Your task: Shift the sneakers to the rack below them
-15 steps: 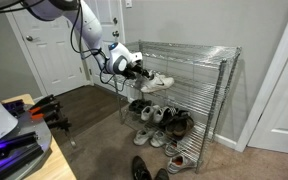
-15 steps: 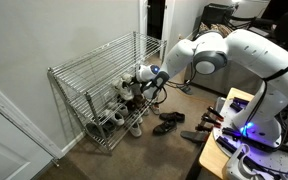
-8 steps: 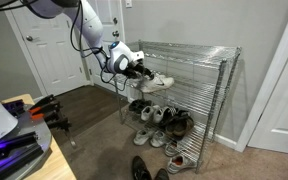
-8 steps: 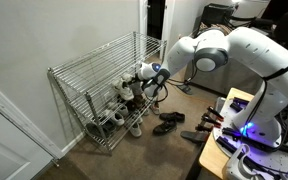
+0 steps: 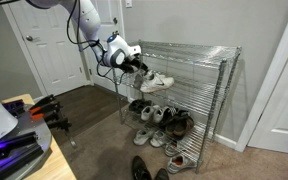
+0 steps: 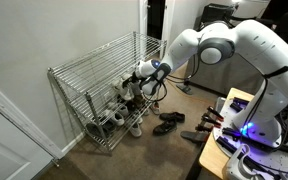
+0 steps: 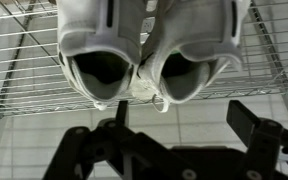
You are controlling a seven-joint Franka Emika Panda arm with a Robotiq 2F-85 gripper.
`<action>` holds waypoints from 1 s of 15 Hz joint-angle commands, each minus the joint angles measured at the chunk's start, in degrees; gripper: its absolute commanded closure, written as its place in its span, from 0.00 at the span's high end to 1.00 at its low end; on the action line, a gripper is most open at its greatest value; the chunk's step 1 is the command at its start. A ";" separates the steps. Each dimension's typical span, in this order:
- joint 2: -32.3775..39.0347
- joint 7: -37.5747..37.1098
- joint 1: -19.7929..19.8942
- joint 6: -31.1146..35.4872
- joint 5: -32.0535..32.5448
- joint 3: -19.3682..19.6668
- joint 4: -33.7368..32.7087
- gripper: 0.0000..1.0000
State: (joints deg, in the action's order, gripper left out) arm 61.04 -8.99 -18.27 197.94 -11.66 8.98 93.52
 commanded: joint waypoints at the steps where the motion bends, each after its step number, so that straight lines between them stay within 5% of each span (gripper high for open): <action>1: -9.66 3.10 -1.89 0.00 -1.27 0.10 13.10 1.00; 4: -13.67 3.12 -9.81 -4.45 -6.73 8.61 21.18 1.00; 8: -20.77 2.52 -20.15 -13.32 -6.08 18.89 33.15 1.00; 12: -30.46 2.09 -27.76 -17.83 1.06 24.83 45.33 1.00; 15: -35.38 2.14 -29.60 -18.27 4.99 26.42 50.00 1.00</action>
State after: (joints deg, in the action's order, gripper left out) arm 33.43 -8.12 -46.16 181.40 -10.56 33.60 136.62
